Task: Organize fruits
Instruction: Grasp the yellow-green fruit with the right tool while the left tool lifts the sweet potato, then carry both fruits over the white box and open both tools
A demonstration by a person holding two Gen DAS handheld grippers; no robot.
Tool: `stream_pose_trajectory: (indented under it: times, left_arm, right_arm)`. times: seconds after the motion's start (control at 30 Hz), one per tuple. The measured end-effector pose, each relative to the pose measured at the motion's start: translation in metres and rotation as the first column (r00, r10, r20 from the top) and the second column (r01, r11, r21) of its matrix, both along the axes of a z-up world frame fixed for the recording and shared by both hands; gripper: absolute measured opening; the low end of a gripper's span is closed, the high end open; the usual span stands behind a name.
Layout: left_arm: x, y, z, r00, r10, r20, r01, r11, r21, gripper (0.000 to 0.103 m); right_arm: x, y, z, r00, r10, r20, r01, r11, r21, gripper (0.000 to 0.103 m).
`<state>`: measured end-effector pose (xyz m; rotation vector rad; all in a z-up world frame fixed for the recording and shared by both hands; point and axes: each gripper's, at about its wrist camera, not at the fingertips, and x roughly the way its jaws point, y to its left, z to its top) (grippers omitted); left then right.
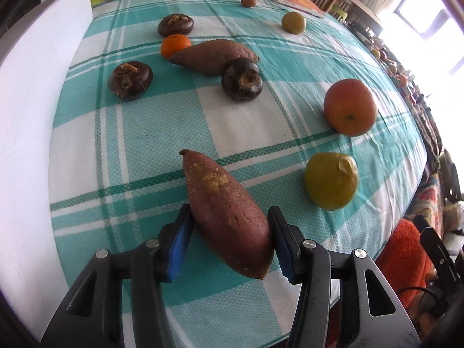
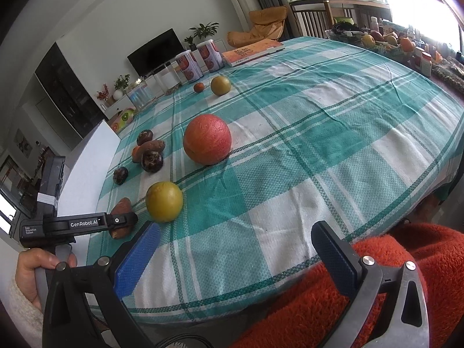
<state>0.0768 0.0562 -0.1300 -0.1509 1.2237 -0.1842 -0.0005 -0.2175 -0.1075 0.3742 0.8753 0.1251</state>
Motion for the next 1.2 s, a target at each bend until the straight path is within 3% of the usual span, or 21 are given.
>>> stream_pose_trajectory:
  times: [0.13,0.3,0.4,0.53,0.63,0.73,0.8,0.93,1.07,1.13,1.2]
  left_arm:
    - [-0.004,0.005,0.001,1.0,-0.017,0.011,0.017,1.0,0.0,0.056]
    - [-0.006,0.007,0.0,0.999,-0.022,0.039,0.023,1.0,-0.001,0.056]
    - [-0.007,0.0,-0.001,0.998,-0.024,0.056,0.022,0.999,0.037,0.055]
    - [-0.013,0.0,-0.001,0.996,0.012,0.089,-0.015,0.999,0.033,0.053]
    - [-0.025,0.001,0.006,0.993,0.019,0.117,-0.02,1.0,0.012,0.052]
    - [-0.039,0.007,0.018,0.989,0.033,0.144,-0.032,0.999,-0.006,0.052]
    - [-0.047,0.011,0.027,0.986,0.042,0.16,-0.039,0.999,-0.026,0.052]
    - [-0.066,0.028,0.059,0.979,0.082,0.186,-0.059,0.99,-0.126,0.052]
    - [-0.094,0.072,0.115,0.949,0.175,0.263,-0.107,0.961,-0.255,0.052]
    - [-0.106,0.104,0.138,0.916,0.252,0.313,-0.179,0.953,-0.244,0.052]
    - [-0.112,0.14,0.148,0.876,0.328,0.353,-0.279,0.942,-0.185,0.053]
  right_arm:
    - [0.008,-0.014,-0.004,0.999,0.013,-0.046,-0.009,0.996,0.094,0.103]
    - [0.034,0.004,-0.004,0.982,0.14,-0.126,-0.132,0.989,0.072,0.103]
    - [0.05,0.029,-0.002,0.968,0.212,-0.136,-0.208,0.977,0.042,0.103]
    - [0.074,0.07,-0.01,0.938,0.306,-0.165,-0.31,0.951,0.001,0.101]
    - [0.09,0.098,-0.023,0.919,0.343,-0.193,-0.359,0.932,-0.051,0.095]
    - [0.102,0.112,-0.035,0.921,0.331,-0.203,-0.355,0.93,-0.093,0.085]
    - [0.108,0.115,-0.041,0.915,0.343,-0.213,-0.364,0.929,-0.069,0.051]
    - [0.107,0.113,-0.036,0.921,0.332,-0.205,-0.344,0.938,-0.029,0.051]
    - [0.095,0.136,0.004,0.906,0.401,-0.138,-0.401,0.916,0.028,0.051]
    - [0.09,0.166,0.031,0.877,0.473,-0.085,-0.47,0.881,0.05,0.051]
    - [0.082,0.204,0.054,0.833,0.552,-0.038,-0.548,0.832,0.079,0.051]
